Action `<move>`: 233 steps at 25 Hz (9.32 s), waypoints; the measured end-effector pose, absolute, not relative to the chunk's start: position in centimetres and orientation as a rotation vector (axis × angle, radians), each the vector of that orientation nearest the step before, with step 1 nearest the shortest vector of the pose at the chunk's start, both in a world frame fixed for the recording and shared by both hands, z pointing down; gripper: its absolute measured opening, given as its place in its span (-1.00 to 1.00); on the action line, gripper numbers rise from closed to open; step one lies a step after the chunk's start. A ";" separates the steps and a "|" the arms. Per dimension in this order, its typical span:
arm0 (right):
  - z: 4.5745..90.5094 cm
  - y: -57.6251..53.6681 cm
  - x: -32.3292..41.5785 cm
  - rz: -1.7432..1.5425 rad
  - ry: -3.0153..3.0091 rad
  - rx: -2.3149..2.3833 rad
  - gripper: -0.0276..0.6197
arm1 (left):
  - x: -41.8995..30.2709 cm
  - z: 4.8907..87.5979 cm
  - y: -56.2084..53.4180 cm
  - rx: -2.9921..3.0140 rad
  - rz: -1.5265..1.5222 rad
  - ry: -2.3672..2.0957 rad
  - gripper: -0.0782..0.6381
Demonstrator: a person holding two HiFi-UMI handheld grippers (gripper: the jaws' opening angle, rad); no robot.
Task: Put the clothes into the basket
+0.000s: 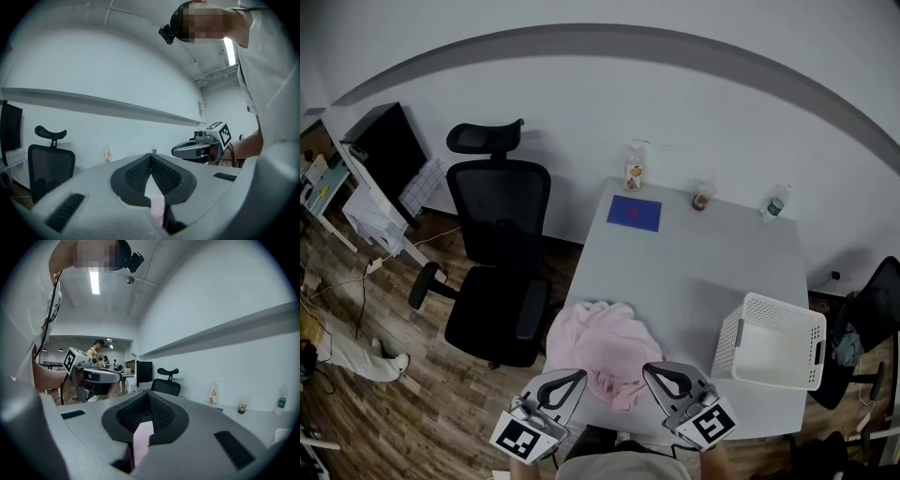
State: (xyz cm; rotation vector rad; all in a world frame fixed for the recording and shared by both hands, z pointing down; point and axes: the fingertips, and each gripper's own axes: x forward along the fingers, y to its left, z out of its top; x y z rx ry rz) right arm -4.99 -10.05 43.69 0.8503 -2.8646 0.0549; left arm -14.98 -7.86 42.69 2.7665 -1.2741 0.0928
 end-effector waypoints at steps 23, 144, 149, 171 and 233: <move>49.6 -16.1 -10.2 -0.193 -2.462 0.638 -0.41 | -17.7 45.8 -14.1 2.827 0.238 -1.120 -0.76; 56.5 -19.5 -9.1 -0.048 -2.448 0.804 -0.36 | -13.3 49.0 -13.0 2.866 0.418 -1.005 -0.76; 53.2 -19.7 -8.2 -0.113 -2.461 0.873 -0.36 | -12.9 47.3 -13.5 2.904 0.385 -1.004 -0.76; 39.9 -20.4 -0.1 -0.412 -2.371 1.232 -0.36 | -7.7 38.8 -15.3 3.205 0.203 -0.822 -0.76; 7.2 -10.3 36.6 -1.003 -1.546 1.856 -0.36 | 23.3 27.9 -12.3 3.593 -0.105 -0.096 -0.76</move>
